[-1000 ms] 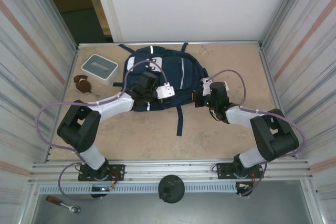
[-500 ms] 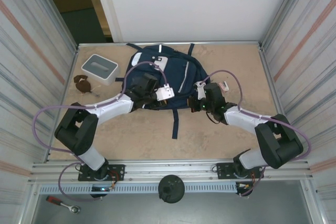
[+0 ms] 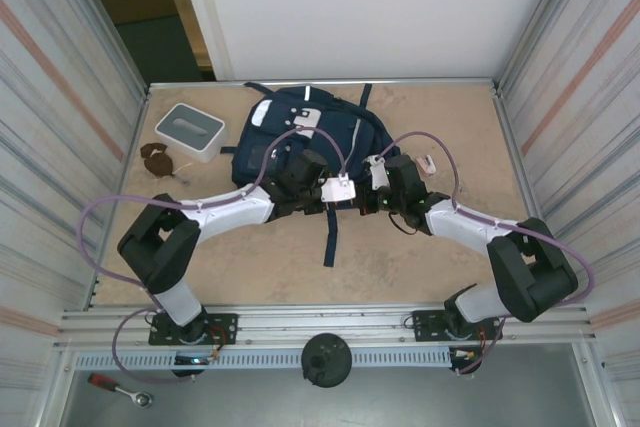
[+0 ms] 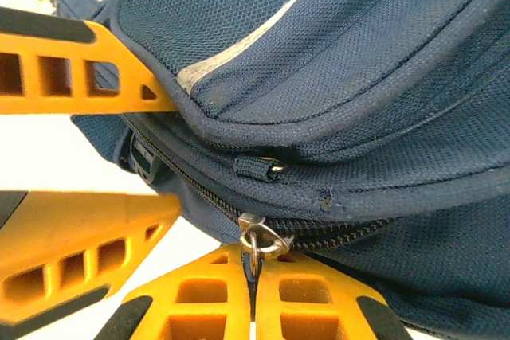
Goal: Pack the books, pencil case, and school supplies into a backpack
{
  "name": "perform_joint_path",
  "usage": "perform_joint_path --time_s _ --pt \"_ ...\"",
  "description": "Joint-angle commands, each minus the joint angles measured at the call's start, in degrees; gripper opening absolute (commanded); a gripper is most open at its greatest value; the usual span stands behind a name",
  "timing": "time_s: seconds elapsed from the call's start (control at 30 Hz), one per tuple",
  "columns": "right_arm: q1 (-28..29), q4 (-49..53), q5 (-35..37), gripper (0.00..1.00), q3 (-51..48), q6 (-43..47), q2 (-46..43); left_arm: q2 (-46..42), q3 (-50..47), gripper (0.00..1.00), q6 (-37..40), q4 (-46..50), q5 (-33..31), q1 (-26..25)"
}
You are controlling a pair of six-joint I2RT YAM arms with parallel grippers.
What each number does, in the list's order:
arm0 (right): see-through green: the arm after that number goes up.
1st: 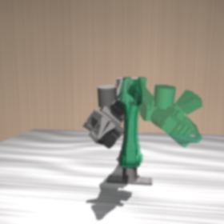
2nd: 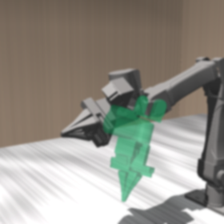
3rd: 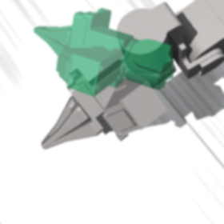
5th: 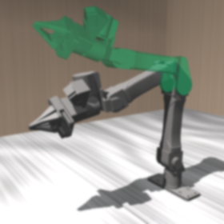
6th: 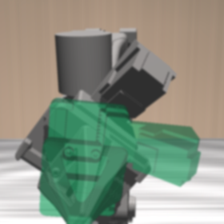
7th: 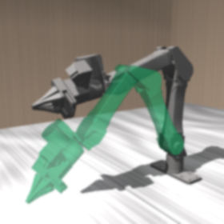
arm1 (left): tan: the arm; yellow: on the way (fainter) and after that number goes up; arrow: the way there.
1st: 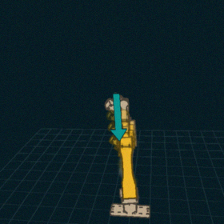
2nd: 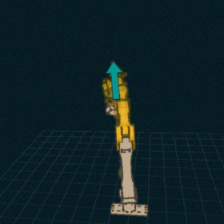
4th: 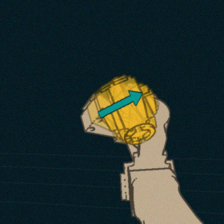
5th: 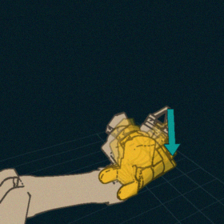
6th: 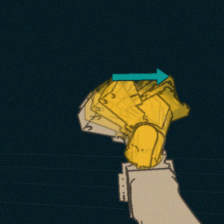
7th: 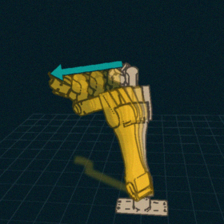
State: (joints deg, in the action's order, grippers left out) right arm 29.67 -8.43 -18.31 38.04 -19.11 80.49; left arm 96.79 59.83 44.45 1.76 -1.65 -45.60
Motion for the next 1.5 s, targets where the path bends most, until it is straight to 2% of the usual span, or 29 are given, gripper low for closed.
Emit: perform_joint_path --time_s 0.0,0.13,0.17,0.3,0.4,0.53,0.63,0.77,0.8,0.93,1.07,1.27,1.47 --pt "0.8 0.3 -0.8 0.00 0.1 -0.9 -3.7 1.7 1.8 0.29 1.2 -4.5 -3.3 0.3" --pt "0.1 2.8 6.0 0.00 -1.4 -1.8 -5.3 0.8 0.1 0.03 1.8 -6.0 -2.8 1.5" --pt "0.1 3.6 8.5 0.00 -1.8 -2.1 -6.0 0.2 -0.7 0.00 1.9 -6.5 -2.4 2.0" --pt "0.0 6.4 18.4 0.00 -3.0 -3.2 -8.7 -2.9 -4.3 0.00 2.0 -8.8 1.0 4.1" --pt "-1.7 8.4 22.1 0.00 -2.7 -3.7 -9.6 -6.2 -7.2 0.00 1.6 -10.2 4.7 6.8" --pt "-3.6 10.2 23.7 0.00 -1.3 -3.4 -8.4 -10.1 -10.2 0.00 -0.6 -11.3 8.9 11.2" --pt "-3.4 9.1 22.2 0.00 -1.0 -2.8 -8.2 -11.6 -11.5 0.00 -2.3 -11.6 12.4 14.0" --pt "-2.1 6.2 18.0 0.00 -1.2 -2.1 -8.5 -10.7 -11.3 0.00 -3.0 -11.7 10.1 15.1" --pt "-1.6 5.3 16.7 0.00 -1.4 -1.8 -8.6 -10.4 -11.0 0.05 -3.3 -11.3 10.2 15.1" --pt "0.4 3.0 11.7 0.00 -0.9 -1.8 -8.0 -11.5 -9.4 0.35 -5.5 -7.0 12.2 14.1" --pt "1.6 2.5 9.6 0.00 -0.1 -2.1 -8.4 -14.5 -11.3 0.50 -4.3 -7.7 10.2 10.8" --pt "2.2 2.3 8.3 0.00 0.1 -2.8 -9.5 -17.7 -11.3 0.57 -2.8 -6.5 7.8 5.5" --pt "3.2 1.7 7.4 0.00 0.2 -3.5 -10.2 -14.2 -7.8 0.57 0.5 -6.7 5.8 -0.5"
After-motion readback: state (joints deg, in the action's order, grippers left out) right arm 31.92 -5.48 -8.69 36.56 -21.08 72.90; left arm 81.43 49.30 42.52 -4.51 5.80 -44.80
